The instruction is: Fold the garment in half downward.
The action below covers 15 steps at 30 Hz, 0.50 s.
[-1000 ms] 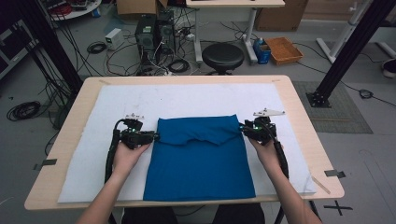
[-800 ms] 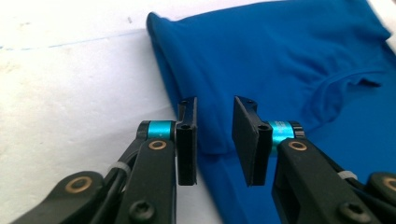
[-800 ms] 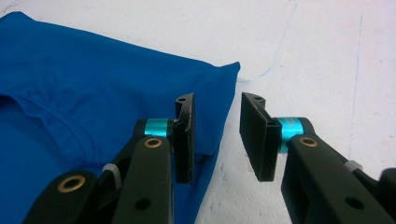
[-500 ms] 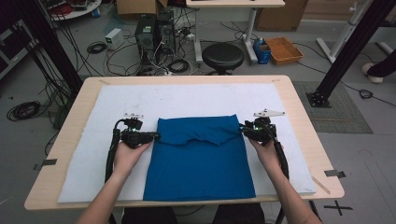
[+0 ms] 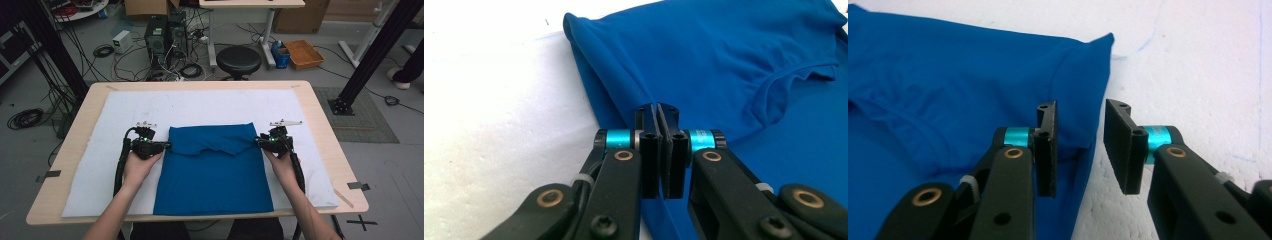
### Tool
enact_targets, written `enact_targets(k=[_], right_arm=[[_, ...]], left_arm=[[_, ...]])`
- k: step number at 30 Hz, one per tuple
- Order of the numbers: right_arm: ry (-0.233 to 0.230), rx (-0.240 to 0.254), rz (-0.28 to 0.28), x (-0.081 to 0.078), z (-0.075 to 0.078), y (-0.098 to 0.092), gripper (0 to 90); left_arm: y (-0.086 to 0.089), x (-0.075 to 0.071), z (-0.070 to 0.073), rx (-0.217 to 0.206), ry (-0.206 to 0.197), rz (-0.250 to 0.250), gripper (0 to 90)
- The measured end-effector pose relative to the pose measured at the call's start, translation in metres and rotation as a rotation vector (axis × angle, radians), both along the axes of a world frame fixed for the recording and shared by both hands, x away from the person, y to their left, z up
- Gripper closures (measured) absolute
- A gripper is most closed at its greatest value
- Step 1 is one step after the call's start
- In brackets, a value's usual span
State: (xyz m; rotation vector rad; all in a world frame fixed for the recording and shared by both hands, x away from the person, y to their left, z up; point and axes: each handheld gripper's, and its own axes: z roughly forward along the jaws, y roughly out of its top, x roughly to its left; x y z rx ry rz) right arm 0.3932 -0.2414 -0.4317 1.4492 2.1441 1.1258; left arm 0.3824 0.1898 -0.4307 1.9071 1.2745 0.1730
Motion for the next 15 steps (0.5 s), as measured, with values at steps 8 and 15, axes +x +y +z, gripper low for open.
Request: enact_targets(k=[8,15], right_arm=[[0.005,0.010,0.008,0.0056,-0.0052,0.0045,87.1],[0.001,0.043,0.026,0.0028,0.0010,0.0032,89.7]], left_arm=[[0.0009,0.0004,0.0025,-0.007,-0.012,-0.005,88.0],[0.0028,0.0004,0.0070,-0.020,-0.026,-0.014,88.2]])
